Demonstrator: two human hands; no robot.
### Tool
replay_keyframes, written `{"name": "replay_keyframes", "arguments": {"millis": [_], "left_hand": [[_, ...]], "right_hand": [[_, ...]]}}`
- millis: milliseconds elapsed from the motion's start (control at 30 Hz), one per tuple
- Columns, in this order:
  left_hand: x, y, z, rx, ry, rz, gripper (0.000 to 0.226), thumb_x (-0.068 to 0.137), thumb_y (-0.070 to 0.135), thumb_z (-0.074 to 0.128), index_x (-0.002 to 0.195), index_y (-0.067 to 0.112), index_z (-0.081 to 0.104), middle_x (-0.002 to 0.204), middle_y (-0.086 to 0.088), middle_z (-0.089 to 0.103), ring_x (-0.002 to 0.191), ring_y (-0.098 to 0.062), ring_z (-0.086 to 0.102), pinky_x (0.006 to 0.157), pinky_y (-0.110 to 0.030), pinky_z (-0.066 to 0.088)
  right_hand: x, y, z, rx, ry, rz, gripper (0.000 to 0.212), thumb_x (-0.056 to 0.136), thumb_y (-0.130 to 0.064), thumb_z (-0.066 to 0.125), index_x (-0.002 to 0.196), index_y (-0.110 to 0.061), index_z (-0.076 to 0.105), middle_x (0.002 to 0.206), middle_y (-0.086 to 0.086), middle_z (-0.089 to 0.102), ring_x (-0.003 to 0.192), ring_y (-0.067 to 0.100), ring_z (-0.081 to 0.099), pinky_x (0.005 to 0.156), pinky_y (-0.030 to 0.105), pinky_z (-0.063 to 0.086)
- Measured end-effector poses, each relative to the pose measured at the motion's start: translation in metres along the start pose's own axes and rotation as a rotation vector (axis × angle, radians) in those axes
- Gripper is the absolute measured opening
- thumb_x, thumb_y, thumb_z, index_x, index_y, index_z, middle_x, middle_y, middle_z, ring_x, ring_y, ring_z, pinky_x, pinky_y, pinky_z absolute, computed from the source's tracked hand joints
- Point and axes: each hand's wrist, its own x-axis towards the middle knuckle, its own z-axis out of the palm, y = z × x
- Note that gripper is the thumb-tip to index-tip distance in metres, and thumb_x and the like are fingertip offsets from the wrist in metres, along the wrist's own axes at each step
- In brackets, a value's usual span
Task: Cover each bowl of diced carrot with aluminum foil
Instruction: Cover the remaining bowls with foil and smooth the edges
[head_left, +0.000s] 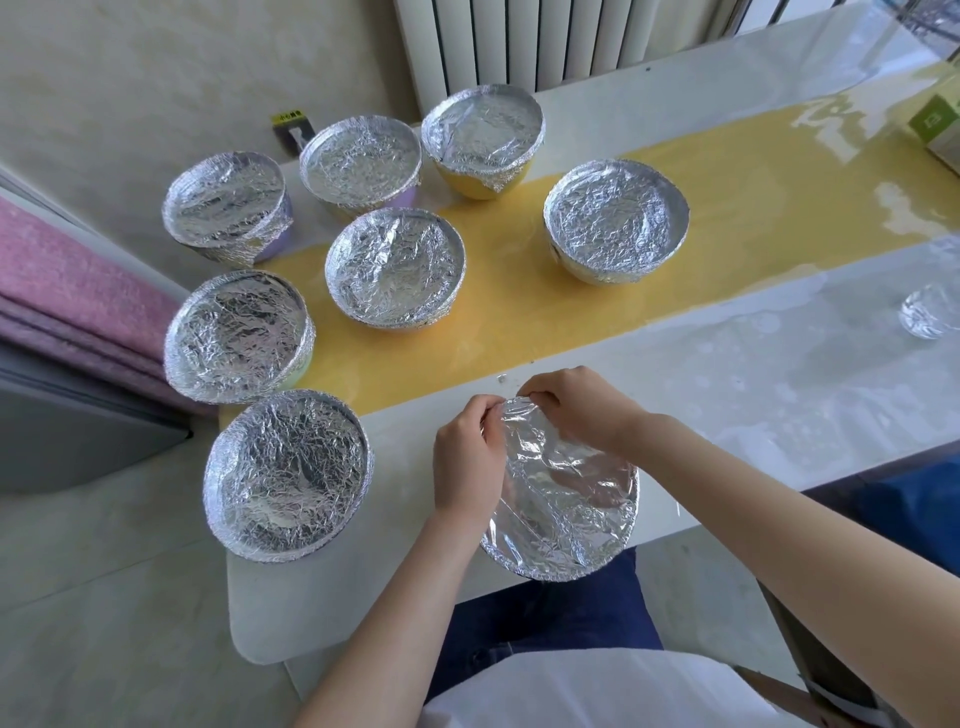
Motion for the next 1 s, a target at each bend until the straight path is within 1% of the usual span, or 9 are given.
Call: {"name": "replay_keyframes", "arguments": {"millis": [133,300,367,467,533,633,800,933,1000], "left_hand": [[-0.002,0.0,0.001,0.025,0.017,0.017,0.014,0.093,0.012,0.053,0.094,0.012,0.067,0.068,-0.001,0.066,0.057,-0.016,0.053,0.055,-0.025,0.038],[-0.004,-0.001,0.002,0.032,0.038,0.013,0.013,0.093,0.011,0.055,0.097,0.012,0.068,0.072,-0.002,0.069,0.057,-0.017,0.053,0.056,-0.021,0.033],[-0.005,0.0,0.001,0.034,0.045,0.014,0.013,0.094,0.013,0.054,0.097,0.013,0.067,0.07,0.0,0.067,0.056,-0.016,0.05,0.055,-0.021,0.031],[-0.008,0.0,0.001,0.051,0.047,0.006,0.014,0.095,0.015,0.052,0.098,0.014,0.065,0.061,0.0,0.061,0.052,-0.016,0.044,0.053,-0.023,0.028],[-0.011,-0.001,0.0,0.067,0.078,-0.017,0.014,0.095,0.015,0.052,0.098,0.012,0.065,0.058,0.001,0.059,0.051,-0.017,0.046,0.053,-0.025,0.031],[-0.021,-0.002,-0.004,0.13,0.103,-0.046,0.014,0.095,0.017,0.051,0.099,0.011,0.063,0.063,0.0,0.062,0.056,-0.023,0.054,0.053,-0.032,0.038],[-0.018,0.002,-0.007,0.022,0.032,-0.04,0.017,0.094,0.012,0.051,0.107,0.011,0.063,0.098,0.003,0.069,0.083,-0.013,0.061,0.07,-0.018,0.042],[-0.009,0.005,-0.004,-0.052,-0.004,-0.05,0.016,0.091,0.007,0.056,0.098,0.01,0.07,0.081,0.002,0.071,0.062,-0.003,0.052,0.061,-0.006,0.037],[-0.007,0.006,-0.004,-0.066,0.004,-0.057,0.016,0.09,0.004,0.056,0.096,0.009,0.071,0.082,0.003,0.071,0.067,0.0,0.054,0.062,-0.003,0.037]], "right_hand": [[-0.003,0.001,0.005,0.039,0.054,-0.011,0.029,0.098,-0.01,0.042,0.116,-0.011,0.065,0.104,0.01,0.07,0.094,0.028,0.062,0.07,0.021,0.034],[-0.003,0.0,0.008,-0.048,0.058,-0.038,0.031,0.093,-0.005,0.041,0.106,-0.014,0.068,0.086,0.012,0.072,0.084,0.032,0.063,0.075,0.039,0.049],[-0.001,-0.002,0.008,-0.083,0.021,-0.027,0.03,0.096,-0.01,0.04,0.112,-0.015,0.065,0.094,0.011,0.071,0.091,0.032,0.062,0.079,0.04,0.048],[-0.002,-0.001,0.004,0.033,-0.01,0.024,0.03,0.098,-0.013,0.04,0.117,-0.014,0.063,0.103,0.007,0.07,0.095,0.027,0.062,0.084,0.033,0.045],[-0.006,0.001,-0.001,0.147,-0.013,0.066,0.028,0.099,-0.014,0.041,0.116,-0.01,0.064,0.094,0.003,0.068,0.088,0.023,0.062,0.083,0.028,0.043],[-0.011,0.005,0.0,0.213,-0.014,0.103,0.027,0.099,-0.017,0.043,0.11,-0.009,0.066,0.094,0.003,0.068,0.088,0.026,0.063,0.085,0.033,0.044],[-0.01,0.007,0.008,0.146,0.028,0.074,0.025,0.099,-0.018,0.045,0.105,-0.009,0.067,0.082,0.003,0.067,0.077,0.025,0.056,0.077,0.029,0.039],[-0.013,0.006,0.013,0.133,0.096,-0.028,0.022,0.097,-0.013,0.048,0.101,-0.008,0.069,0.076,0.001,0.066,0.066,0.022,0.052,0.066,0.029,0.038],[-0.013,0.006,0.014,0.111,0.098,-0.029,0.022,0.097,-0.013,0.048,0.101,-0.009,0.069,0.082,0.006,0.07,0.07,0.026,0.057,0.067,0.033,0.041]]}}
